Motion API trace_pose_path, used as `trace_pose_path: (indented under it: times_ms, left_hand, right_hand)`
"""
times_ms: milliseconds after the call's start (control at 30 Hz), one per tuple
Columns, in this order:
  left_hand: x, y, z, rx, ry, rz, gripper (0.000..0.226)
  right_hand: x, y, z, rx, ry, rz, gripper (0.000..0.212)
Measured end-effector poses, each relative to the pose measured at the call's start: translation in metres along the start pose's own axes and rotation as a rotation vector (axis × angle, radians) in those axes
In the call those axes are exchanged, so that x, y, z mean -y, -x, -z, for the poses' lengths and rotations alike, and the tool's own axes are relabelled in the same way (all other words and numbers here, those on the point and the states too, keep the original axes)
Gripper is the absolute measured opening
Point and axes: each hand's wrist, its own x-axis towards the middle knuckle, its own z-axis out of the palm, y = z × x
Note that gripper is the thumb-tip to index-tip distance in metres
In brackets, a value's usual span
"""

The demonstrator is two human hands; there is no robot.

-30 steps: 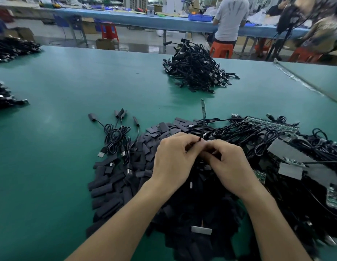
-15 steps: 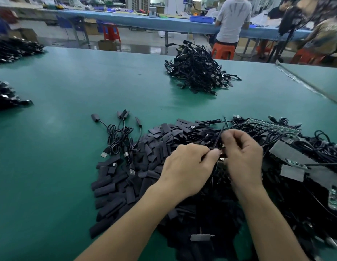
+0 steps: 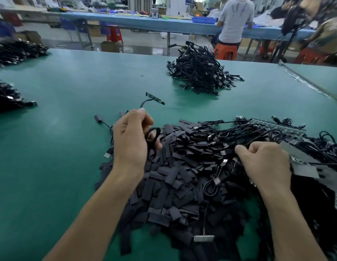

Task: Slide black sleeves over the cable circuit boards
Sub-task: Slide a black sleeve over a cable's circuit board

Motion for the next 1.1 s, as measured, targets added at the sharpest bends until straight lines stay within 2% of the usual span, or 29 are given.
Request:
trace_pose_path:
  times_ms: [100,167,200,267,333,400,500,567,633,733,833,933,1000,1067,1100]
  left_hand:
    - [0.0,-0.003,0.015,0.152,-0.164,0.117,0.029]
    - [0.006,-0.003,0.022,0.245,-0.285,0.175,0.027]
    - [0.01,-0.002,0.023,0.287,-0.336,0.187,0.028]
    - [0.021,-0.001,0.025,0.346,-0.425,0.179,0.029]
    - [0.03,0.0,0.026,0.385,-0.508,0.156,0.034]
    - [0.038,0.001,0.028,0.451,-0.576,0.136,0.035]
    - [0.045,0.003,0.028,0.52,-0.603,0.108,0.026]
    - [0.048,0.003,0.029,0.507,-0.597,0.089,0.024]
    - [0.049,0.003,0.029,0.496,-0.604,0.065,0.025]
    - [0.049,0.003,0.033,0.467,-0.628,0.036,0.029]
    - [0.048,0.001,0.035,0.431,-0.699,0.014,0.037]
    - [0.044,0.002,0.033,0.387,-0.93,-0.186,0.032]
    - [0.037,0.004,0.029,0.445,-1.017,-0.329,0.044]
    - [0.032,0.007,0.024,0.565,-0.953,-0.349,0.052]
    - [0.031,0.009,0.021,0.611,-0.931,-0.338,0.048]
  right_hand:
    - [0.005,0.003,0.001,0.249,0.204,0.052,0.035]
    - [0.012,0.007,0.001,0.322,0.405,0.104,0.024]
    - [0.014,0.009,0.001,0.322,0.466,0.124,0.023]
    - [0.017,0.015,-0.001,0.311,0.461,0.203,0.039]
    - [0.022,0.02,-0.006,0.258,0.336,0.381,0.054]
    - [0.029,0.024,-0.011,0.215,0.158,0.53,0.051]
    - [0.035,0.027,-0.018,0.336,-0.147,0.451,0.051]
    - [0.036,0.03,-0.022,0.462,-0.242,0.388,0.058]
    - [0.035,0.031,-0.026,0.522,-0.331,0.346,0.05]
    - [0.033,0.029,-0.027,0.504,-0.458,0.326,0.024]
    - [0.032,0.028,-0.026,0.499,-0.572,0.306,0.018]
    - [0.033,0.027,-0.025,0.491,-0.639,0.294,0.016]
    - [0.034,0.028,-0.026,0.51,-0.662,0.306,0.017]
    - [0.035,0.028,-0.026,0.517,-0.678,0.339,0.019]
    - [0.035,0.028,-0.026,0.516,-0.682,0.354,0.021]
